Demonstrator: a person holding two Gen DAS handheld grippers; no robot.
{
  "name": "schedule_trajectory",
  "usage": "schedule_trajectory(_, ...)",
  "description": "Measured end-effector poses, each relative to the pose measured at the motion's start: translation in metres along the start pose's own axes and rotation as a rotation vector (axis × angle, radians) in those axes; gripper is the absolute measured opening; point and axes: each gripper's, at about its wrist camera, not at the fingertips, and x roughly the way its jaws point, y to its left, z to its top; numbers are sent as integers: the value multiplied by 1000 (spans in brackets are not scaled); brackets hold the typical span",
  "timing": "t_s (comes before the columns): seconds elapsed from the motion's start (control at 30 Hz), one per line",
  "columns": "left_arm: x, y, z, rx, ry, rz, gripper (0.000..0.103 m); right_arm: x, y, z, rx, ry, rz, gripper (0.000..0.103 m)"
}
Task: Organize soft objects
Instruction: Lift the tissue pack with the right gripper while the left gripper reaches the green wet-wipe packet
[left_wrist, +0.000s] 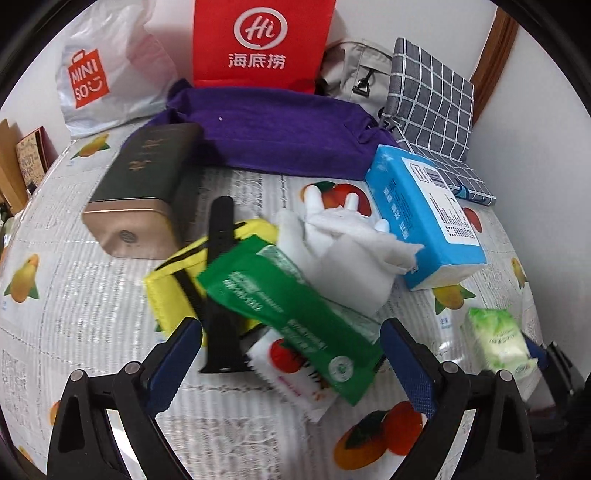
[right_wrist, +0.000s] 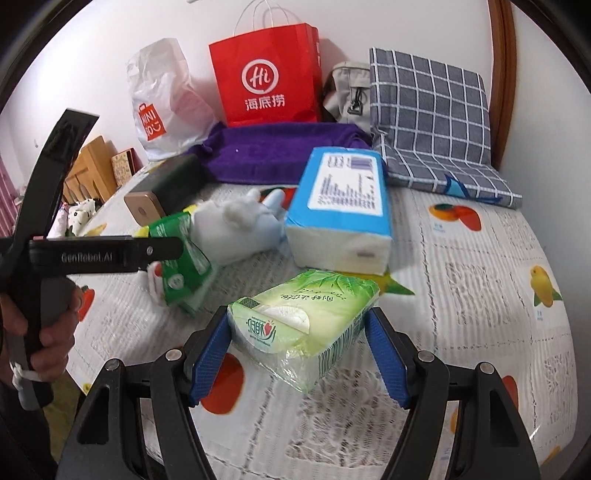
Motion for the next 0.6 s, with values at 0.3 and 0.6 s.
schedule_trajectory(0.3, 25, -18, 8, -28, 31, 40, 97, 18, -23, -12, 9, 46, -1, 72)
schedule_trajectory(0.6, 14, -23, 3, 38, 82, 27, 48, 31, -46, -20, 70, 89, 28, 73)
